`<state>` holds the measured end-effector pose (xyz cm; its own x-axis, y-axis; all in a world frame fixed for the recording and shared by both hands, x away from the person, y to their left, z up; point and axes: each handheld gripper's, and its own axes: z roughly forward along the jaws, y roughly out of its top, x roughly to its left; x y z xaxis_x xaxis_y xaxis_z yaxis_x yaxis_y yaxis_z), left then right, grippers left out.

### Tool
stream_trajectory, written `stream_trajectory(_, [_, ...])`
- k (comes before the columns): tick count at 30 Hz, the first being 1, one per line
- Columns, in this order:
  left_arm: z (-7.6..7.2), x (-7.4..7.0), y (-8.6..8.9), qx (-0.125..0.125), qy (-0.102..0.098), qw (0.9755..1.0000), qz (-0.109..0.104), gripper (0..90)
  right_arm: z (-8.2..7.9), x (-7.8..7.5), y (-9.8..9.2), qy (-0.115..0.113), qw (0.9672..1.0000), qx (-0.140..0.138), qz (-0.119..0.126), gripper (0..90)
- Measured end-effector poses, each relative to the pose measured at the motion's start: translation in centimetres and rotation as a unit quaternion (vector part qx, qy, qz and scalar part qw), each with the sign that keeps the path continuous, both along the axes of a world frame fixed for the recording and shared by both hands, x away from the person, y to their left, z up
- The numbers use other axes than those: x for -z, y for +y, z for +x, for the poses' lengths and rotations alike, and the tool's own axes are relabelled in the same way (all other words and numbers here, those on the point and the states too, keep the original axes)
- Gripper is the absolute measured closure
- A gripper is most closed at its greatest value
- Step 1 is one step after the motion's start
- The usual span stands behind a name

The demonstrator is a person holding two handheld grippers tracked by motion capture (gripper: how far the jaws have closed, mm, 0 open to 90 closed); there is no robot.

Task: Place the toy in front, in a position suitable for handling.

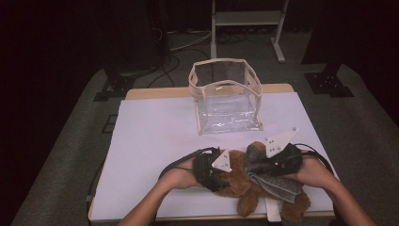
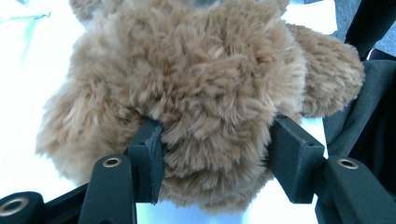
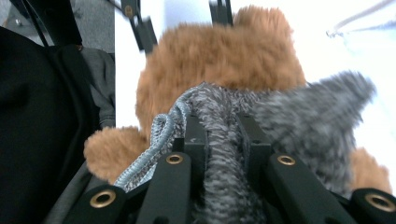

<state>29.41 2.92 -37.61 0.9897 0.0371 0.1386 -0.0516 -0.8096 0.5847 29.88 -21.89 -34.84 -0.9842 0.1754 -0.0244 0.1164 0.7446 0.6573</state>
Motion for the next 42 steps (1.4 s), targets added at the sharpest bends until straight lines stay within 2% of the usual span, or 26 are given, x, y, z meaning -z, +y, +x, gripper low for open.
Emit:
stream_trajectory(3, [-0.2,-0.2,1.1,-0.004,-0.001,1.0,-0.008,41.8,-0.4,0.2,-1.1,0.0,0.9999,0.008,0.007,76.4])
stream_trajectory(6, [-0.6,0.1,2.2,-0.011,-0.001,0.9999,-0.003,42.3,-0.8,0.2,-1.5,0.001,0.9998,0.016,0.011,76.4])
stream_trajectory(8, [-0.6,0.6,2.8,-0.014,0.006,0.9999,0.0,42.8,-0.9,0.1,-1.4,0.001,0.9998,0.02,0.009,76.4])
stream_trajectory(12, [-0.2,1.6,2.7,-0.015,0.022,0.9996,-0.008,46.3,-1.3,-0.7,0.3,-0.01,0.9999,0.006,0.008,76.4])
stream_trajectory(15, [0.2,1.6,2.3,-0.015,0.037,0.999,-0.018,49.1,-1.4,-1.2,2.4,-0.021,0.9995,-0.015,0.016,76.3])
stream_trajectory(18, [0.0,1.5,1.8,-0.01,0.03,0.9994,-0.012,49.3,-1.2,-1.1,4.5,-0.02,0.9989,-0.036,0.02,76.3])
stream_trajectory(20, [-0.1,1.6,1.9,-0.01,0.024,0.9996,-0.01,49.1,-1.0,-0.6,5.1,-0.017,0.9989,-0.04,0.017,76.3])
stream_trajectory(23, [-0.1,1.4,2.4,-0.011,0.021,0.9996,-0.018,49.1,-0.9,-0.2,4.0,-0.004,0.9991,-0.031,0.028,76.4])
stream_trajectory(27, [-0.2,1.0,2.8,-0.006,0.015,0.9996,-0.024,50.0,-1.3,0.3,1.7,-0.004,0.9999,-0.005,0.013,76.4])
stream_trajectory(29, [-0.2,0.9,2.6,-0.004,0.014,0.9996,-0.022,50.2,-1.6,0.3,1.2,-0.006,0.9999,0.0,0.011,76.3])
stream_trajectory(33, [-0.1,1.1,1.9,-0.001,0.008,0.9999,-0.007,50.0,-2.3,0.0,2.1,-0.023,0.9997,-0.007,0.003,76.3])
stream_trajectory(35, [0.0,1.0,1.8,0.0,0.008,1.0,-0.006,49.9,-2.4,-0.2,3.0,-0.027,0.9994,-0.018,0.01,76.3])
stream_trajectory(38, [0.1,1.0,1.8,0.001,0.009,0.9999,-0.006,49.7,-2.5,-0.2,4.2,-0.026,0.9989,-0.031,0.023,76.3])
stream_trajectory(41, [0.1,1.0,2.0,0.001,0.011,0.9999,-0.006,49.1,-2.4,0.0,4.7,-0.028,0.9986,-0.038,0.023,76.3])
stream_trajectory(42, [0.1,1.1,2.3,-0.004,0.019,0.9997,-0.017,48.8,-2.4,0.2,4.5,-0.024,0.9987,-0.035,0.027,76.3])
